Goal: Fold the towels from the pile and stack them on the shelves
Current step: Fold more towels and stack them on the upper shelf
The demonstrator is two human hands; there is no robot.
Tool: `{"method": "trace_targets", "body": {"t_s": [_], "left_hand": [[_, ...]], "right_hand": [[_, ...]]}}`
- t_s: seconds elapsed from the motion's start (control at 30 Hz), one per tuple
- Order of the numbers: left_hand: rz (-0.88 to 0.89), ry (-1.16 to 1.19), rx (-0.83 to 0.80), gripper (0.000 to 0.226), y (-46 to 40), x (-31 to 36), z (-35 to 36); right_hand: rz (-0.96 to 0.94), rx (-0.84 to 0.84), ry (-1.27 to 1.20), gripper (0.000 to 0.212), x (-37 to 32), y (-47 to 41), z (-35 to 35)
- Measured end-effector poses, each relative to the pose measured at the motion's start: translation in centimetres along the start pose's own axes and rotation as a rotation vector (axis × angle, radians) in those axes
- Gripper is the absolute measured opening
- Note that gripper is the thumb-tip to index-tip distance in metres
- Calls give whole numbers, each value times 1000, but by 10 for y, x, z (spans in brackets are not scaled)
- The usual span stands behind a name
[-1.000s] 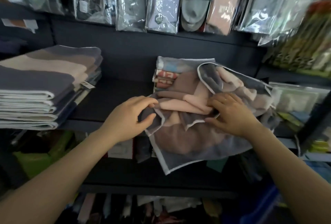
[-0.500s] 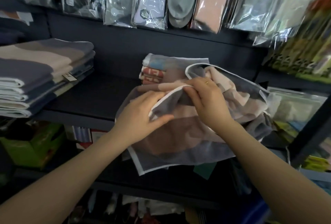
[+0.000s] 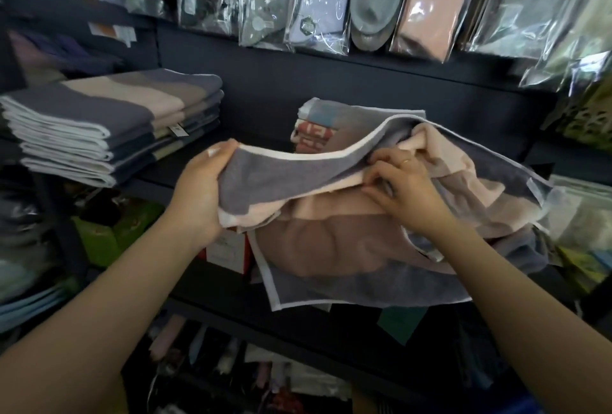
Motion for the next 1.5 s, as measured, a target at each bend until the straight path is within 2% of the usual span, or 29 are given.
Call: {"method": "trace_targets", "body": {"t_s": [0.07, 0.13, 0.23, 0.33, 0.4, 0.53, 0.63, 0.73, 0.83, 0.93, 1.0, 1.1, 1.2, 1.3, 1.43, 1.5], "left_hand": [[-100, -86, -34, 27, 0, -11, -10], [-110, -296, -169, 41, 4, -21, -12], [91, -639, -390, 45, 12, -19, -9], [310, -776, -434, 56, 14, -10, -8], [356, -808, -440, 50, 13, -10, -7], [397, -876, -451, 43, 10, -16, -2], [452, -858, -405, 52, 8, -7, 7], [591, -824, -391, 30, 17, 11, 32], [757, -787, -434, 45, 33, 22, 59], [832, -700, -415, 33, 39, 24, 67], [858, -747, -421, 20, 38, 19, 69], [821, -821, -467, 10, 32, 0, 71], [718, -687, -395, 11, 26, 0, 63], [555, -529, -297, 20, 16, 3, 47], [357, -362, -243, 33, 11, 7, 19], [353, -409, -194, 35, 9, 17, -5]], "right_hand": [[-8, -43, 8, 34, -3, 1, 8], [62, -53, -68, 48, -9, -2, 12], [84, -35, -70, 50, -24, -13, 12], [-74, -57, 181, 34, -34, -25, 20], [-80, -62, 326, 30, -25, -24, 25], [172, -56, 411, 26, 13, -14, 17], [194, 27, 320, 31, 2, -22, 6], [115, 97, 179, 34, -38, -45, 4], [-11, 78, 3, 27, -79, -54, 9], [82, 39, -160, 16, -85, -47, 8], [125, 46, -191, 20, -77, -37, 1], [150, 14, -77, 33, -53, -16, -7], [157, -53, 51, 47, -29, 15, -9], [130, -27, 171, 36, -20, 41, -13], [193, -35, 75, 35, -45, 38, -4], [200, -29, 19, 39, -73, 22, 4]]}}
Point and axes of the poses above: each hand's wrist, its own y-axis away from the middle knuckle, its own z-axis out of the palm, x = y × z, the point moved 8 cm from there along -y, towards the middle knuckle, and after that the axes turned 13 degrees about x, right-handed, at the moved point
